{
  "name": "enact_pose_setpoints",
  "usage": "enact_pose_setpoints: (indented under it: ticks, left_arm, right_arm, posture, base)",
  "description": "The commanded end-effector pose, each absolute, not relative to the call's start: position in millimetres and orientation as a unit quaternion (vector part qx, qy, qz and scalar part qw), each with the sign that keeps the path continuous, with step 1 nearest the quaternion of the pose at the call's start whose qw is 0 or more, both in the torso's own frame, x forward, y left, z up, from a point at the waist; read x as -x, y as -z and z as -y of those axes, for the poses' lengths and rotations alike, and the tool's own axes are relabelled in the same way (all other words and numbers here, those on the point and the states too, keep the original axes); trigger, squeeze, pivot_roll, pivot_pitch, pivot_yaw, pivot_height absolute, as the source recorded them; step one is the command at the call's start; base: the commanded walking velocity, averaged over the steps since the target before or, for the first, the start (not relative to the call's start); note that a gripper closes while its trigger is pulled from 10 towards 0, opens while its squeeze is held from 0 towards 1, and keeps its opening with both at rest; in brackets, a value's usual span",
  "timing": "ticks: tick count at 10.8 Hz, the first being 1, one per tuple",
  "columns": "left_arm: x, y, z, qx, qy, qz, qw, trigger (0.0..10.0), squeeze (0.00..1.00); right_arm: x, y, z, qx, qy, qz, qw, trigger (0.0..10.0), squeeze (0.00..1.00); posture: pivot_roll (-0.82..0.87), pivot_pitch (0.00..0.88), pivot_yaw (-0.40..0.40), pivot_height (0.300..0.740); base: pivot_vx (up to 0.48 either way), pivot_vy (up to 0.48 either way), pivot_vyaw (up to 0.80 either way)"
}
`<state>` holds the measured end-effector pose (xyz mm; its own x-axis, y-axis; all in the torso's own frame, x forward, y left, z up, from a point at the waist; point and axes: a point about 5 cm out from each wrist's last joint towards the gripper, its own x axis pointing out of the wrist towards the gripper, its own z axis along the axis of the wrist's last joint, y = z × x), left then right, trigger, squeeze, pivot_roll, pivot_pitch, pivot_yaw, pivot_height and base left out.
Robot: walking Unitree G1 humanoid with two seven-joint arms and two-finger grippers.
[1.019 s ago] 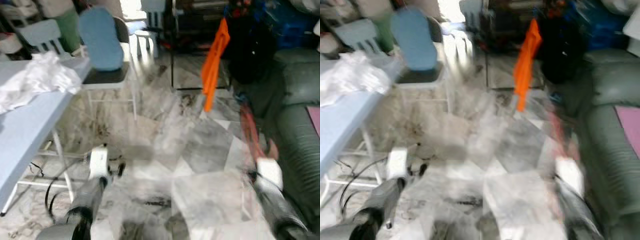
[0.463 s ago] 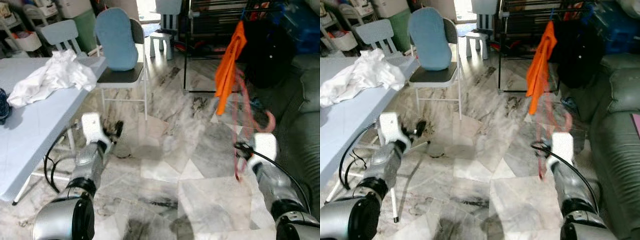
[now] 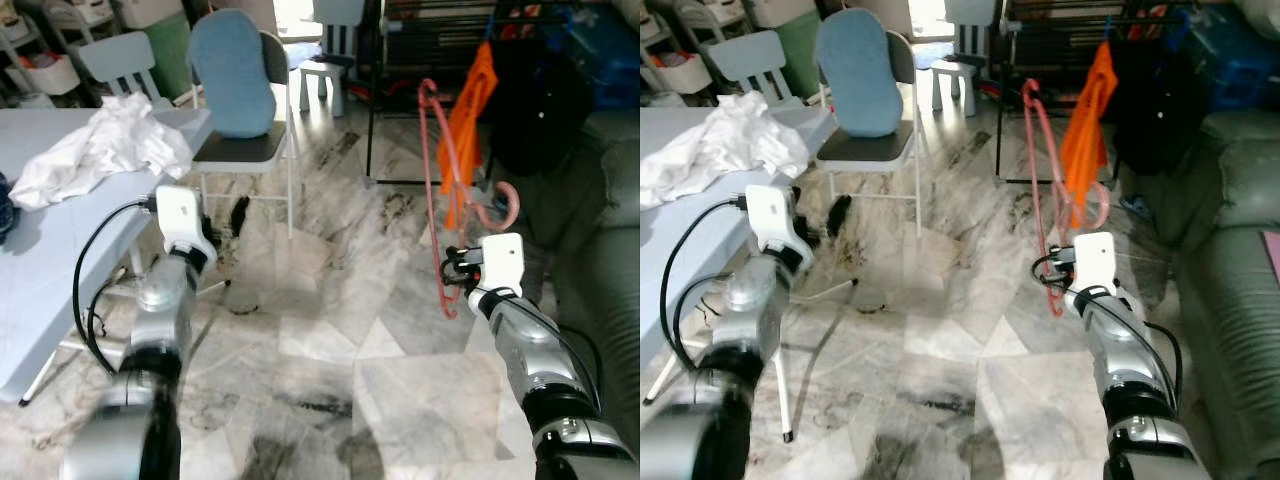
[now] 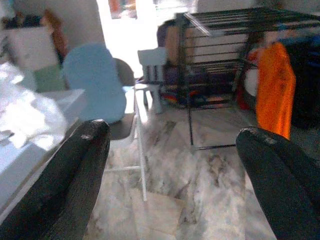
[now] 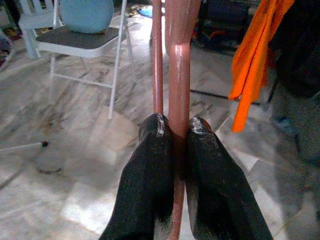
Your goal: Hang hanger
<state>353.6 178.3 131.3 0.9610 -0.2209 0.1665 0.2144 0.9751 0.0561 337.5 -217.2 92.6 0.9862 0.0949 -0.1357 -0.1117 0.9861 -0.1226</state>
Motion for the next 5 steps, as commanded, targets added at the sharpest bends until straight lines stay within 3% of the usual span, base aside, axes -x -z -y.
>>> enact_pose_setpoints:
  ticks: [1, 3, 5]
  left_arm:
    - [-349, -142, -176, -0.039, 0.117, 0.125, 0.984, 10.0, 0.0]
    - [-325, -154, -174, -0.034, 0.065, 0.196, 0.978, 10.0, 0.0]
    - [-294, -135, -183, -0.033, 0.001, 0.182, 0.983, 10.0, 0.0]
  right_arm:
    - [-337, -97, 215, 0.068, -0.039, -0.056, 0.995, 10.0, 0.0]
    - [-326, -99, 211, 0.061, -0.03, -0.033, 0.997, 10.0, 0.0]
    - [-304, -88, 226, 0.04, 0.04, -0.057, 0.997, 10.0, 0.0]
  posture:
    - [-0.2, 0.0, 0.057, 0.74]
    - [-0.24, 0.0, 0.076, 0.74]
    - [-0.24, 0.0, 0.064, 0.74]
  base:
    - [0.0, 0.0, 0.0]
    - [0.0, 0.0, 0.0]
    - [0.0, 0.0, 0.0]
